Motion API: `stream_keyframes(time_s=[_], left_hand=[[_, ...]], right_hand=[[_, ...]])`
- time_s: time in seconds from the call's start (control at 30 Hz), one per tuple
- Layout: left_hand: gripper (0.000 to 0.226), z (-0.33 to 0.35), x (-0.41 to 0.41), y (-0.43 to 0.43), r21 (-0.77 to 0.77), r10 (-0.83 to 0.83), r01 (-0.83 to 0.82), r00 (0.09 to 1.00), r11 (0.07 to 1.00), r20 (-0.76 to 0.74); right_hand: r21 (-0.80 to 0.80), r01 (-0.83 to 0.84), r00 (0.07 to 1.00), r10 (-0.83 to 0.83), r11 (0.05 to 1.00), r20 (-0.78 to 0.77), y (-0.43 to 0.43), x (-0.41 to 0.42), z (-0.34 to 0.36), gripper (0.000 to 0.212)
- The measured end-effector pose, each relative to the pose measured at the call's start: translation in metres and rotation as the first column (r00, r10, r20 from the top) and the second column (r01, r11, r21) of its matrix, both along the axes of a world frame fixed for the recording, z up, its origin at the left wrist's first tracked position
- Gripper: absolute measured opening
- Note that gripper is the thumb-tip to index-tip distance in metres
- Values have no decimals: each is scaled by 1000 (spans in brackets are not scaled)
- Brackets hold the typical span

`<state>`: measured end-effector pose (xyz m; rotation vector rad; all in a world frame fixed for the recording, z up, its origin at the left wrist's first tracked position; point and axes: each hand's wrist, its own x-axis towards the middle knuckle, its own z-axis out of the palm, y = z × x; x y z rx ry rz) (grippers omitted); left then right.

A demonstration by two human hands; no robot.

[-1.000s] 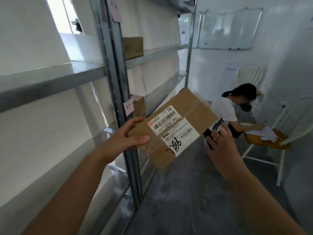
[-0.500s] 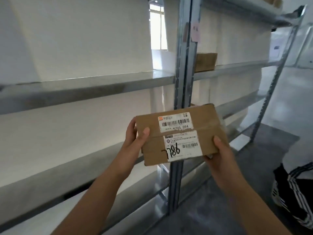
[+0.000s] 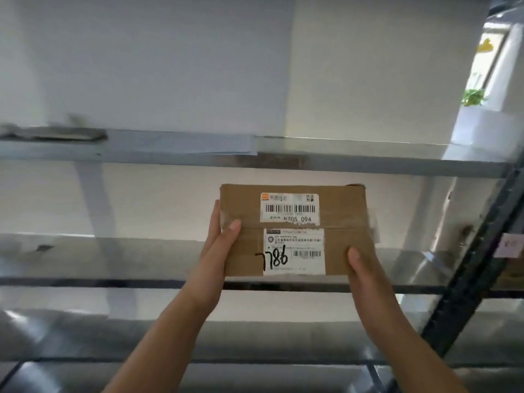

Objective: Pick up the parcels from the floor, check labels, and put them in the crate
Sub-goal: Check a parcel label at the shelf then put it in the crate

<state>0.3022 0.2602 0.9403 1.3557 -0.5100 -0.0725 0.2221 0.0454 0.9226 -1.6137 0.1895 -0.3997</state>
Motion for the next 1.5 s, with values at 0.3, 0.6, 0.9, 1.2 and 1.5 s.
stream_keyframes(time_s=[0.3,0.6,0.9,1.2,1.5], left_hand=[[68,11,8,238,58,371,-374,927,925,59],[52,2,-17,419,0,694,-694,720,720,-5],[65,-25,-61,530,-24,809,-812,584,584,-63],[76,-10,-58,598,14,913,-913,407,408,-9],[65,-24,-43,637,6,988,-988,156,156,-2]], right_hand=[[56,-388,921,384,920,67,232,79,0,70],[81,-524,851,519,848,78,428,118,-20,70],[66,-718,695,719,693,13,572,133,-37,69],[57,-853,522,850,520,65,675,170,-17,36],[75,-940,338,939,333,64,749,213,-39,65]])
